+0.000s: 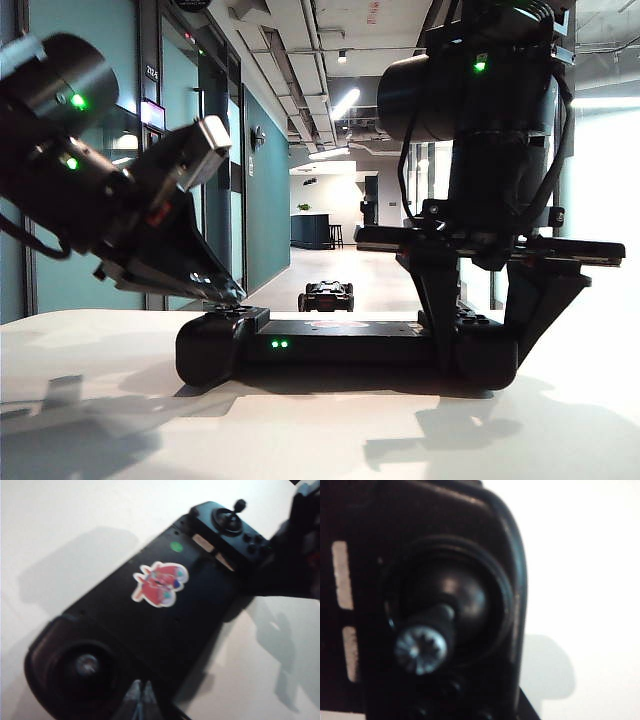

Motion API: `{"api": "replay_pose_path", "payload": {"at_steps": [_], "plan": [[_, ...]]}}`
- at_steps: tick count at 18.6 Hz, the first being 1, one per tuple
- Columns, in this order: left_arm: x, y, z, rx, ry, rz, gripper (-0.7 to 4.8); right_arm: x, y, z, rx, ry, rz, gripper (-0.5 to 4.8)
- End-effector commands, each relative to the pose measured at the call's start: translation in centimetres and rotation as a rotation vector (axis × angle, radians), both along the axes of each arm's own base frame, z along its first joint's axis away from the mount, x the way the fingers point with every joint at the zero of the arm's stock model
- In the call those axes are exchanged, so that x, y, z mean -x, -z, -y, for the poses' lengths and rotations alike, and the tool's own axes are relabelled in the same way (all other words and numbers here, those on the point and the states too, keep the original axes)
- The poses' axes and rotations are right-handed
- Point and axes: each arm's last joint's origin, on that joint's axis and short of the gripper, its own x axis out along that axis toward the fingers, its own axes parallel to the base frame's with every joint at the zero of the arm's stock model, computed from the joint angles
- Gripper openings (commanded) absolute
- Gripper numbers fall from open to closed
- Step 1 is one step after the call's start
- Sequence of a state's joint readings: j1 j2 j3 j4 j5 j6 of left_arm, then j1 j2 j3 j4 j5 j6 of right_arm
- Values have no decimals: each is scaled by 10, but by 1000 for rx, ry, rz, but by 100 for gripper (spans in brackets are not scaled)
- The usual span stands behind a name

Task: Push the left joystick on the remote control sitting on the white table forward to make the robot dog walk in a straight line until it approaches the door.

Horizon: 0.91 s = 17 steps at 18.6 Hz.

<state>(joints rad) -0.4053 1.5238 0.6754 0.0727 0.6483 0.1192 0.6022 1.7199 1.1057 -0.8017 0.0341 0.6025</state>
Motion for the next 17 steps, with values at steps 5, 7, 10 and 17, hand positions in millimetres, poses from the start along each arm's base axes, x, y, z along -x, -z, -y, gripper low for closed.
{"api": "replay_pose_path", "payload": {"at_steps": [5,7,10,17], "plan": [[-7,4,3,21,3,44,-6,1,-1,0,-3,-2,-8,147],[-9,8,4,21,2,44,-6,1,-1,0,-4,-2,-9,147],[-10,8,4,22,0,54,-6,1,-1,0,-4,-2,-9,147],[-13,11,4,27,-6,61,-6,1,-1,0,-5,-3,-10,147]]}}
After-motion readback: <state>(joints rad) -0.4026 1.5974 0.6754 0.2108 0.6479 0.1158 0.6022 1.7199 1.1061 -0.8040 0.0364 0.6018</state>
